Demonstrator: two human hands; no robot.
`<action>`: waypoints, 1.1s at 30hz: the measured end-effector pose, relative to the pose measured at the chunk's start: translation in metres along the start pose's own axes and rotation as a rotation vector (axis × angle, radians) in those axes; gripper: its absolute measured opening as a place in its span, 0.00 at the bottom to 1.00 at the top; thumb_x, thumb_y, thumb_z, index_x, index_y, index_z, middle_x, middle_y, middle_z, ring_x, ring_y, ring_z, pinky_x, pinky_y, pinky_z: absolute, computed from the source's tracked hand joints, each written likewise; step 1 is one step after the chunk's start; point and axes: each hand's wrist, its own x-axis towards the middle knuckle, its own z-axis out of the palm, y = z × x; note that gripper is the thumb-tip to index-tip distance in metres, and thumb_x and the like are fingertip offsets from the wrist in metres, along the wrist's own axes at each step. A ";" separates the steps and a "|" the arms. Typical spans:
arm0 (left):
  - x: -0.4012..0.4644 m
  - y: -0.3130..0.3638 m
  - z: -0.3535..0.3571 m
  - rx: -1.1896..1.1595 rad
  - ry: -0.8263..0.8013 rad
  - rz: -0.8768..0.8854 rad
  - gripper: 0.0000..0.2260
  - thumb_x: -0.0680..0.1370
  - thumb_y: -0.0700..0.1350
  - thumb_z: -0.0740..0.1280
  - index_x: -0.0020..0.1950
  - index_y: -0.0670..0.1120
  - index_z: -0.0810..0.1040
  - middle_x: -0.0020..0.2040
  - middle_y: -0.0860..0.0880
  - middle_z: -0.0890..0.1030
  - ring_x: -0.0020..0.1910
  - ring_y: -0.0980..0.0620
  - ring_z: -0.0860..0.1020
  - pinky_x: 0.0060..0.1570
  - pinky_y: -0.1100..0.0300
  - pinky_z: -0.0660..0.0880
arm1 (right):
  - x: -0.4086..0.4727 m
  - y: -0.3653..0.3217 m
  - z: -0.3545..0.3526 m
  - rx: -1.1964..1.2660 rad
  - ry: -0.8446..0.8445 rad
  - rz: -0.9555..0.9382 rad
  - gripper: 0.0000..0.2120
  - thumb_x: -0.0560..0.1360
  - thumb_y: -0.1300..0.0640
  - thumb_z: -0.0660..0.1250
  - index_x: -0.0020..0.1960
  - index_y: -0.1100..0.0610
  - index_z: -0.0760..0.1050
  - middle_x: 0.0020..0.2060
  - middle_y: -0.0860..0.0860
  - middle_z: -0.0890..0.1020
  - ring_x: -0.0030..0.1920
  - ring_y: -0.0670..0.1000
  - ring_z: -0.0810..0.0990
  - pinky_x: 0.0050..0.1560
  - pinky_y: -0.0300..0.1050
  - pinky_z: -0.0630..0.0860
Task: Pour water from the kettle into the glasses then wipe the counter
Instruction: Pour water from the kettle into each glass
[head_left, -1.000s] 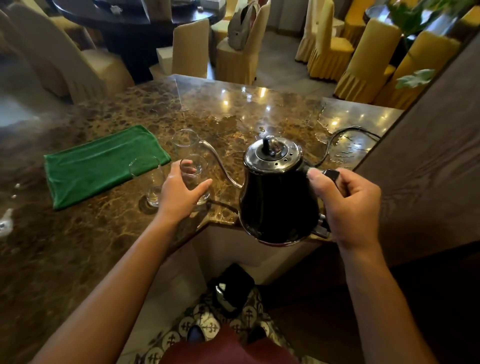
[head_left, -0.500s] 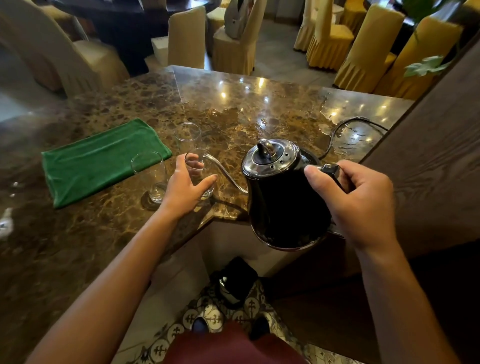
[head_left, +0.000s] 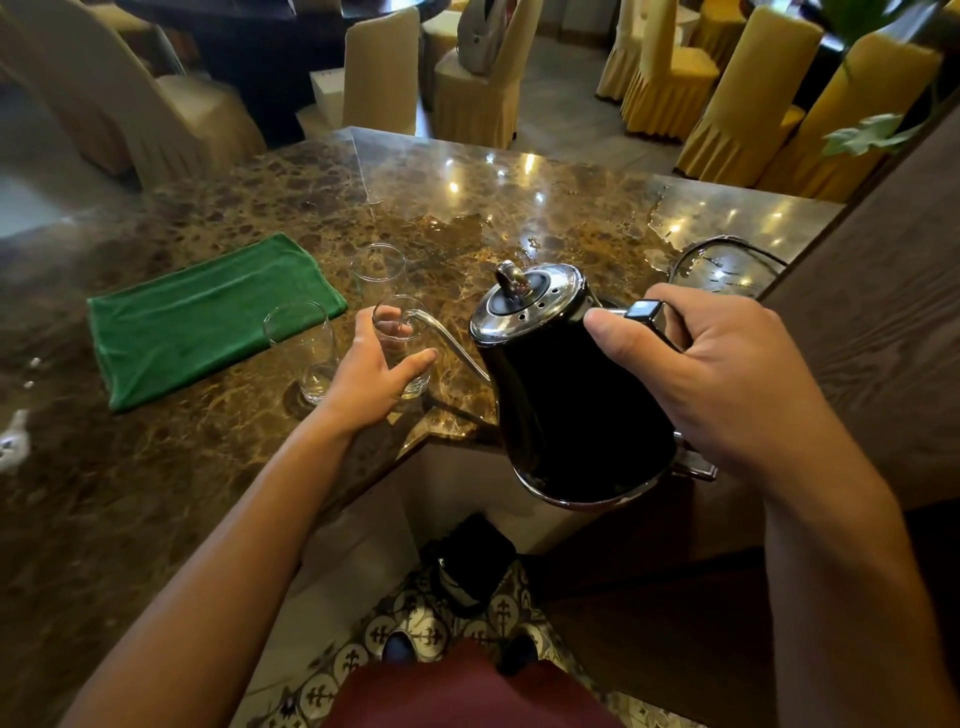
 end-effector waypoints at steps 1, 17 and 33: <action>0.000 0.000 -0.001 -0.002 -0.006 -0.003 0.26 0.75 0.45 0.75 0.67 0.45 0.64 0.58 0.46 0.76 0.60 0.45 0.78 0.65 0.44 0.75 | 0.001 0.000 -0.001 -0.003 -0.009 0.000 0.25 0.78 0.41 0.69 0.31 0.56 0.67 0.24 0.44 0.69 0.26 0.45 0.68 0.25 0.37 0.62; 0.000 -0.001 0.000 -0.033 -0.004 -0.004 0.26 0.76 0.46 0.75 0.68 0.45 0.65 0.58 0.49 0.77 0.62 0.49 0.77 0.67 0.44 0.73 | 0.009 -0.007 -0.005 -0.073 -0.057 -0.026 0.30 0.75 0.31 0.64 0.33 0.57 0.68 0.27 0.54 0.71 0.27 0.52 0.70 0.26 0.42 0.64; 0.001 -0.002 0.000 -0.032 -0.015 0.000 0.27 0.76 0.46 0.75 0.68 0.45 0.65 0.60 0.46 0.77 0.63 0.49 0.78 0.67 0.46 0.74 | 0.005 -0.001 -0.004 -0.001 -0.066 -0.009 0.29 0.76 0.32 0.65 0.33 0.57 0.69 0.27 0.55 0.72 0.28 0.55 0.72 0.28 0.49 0.67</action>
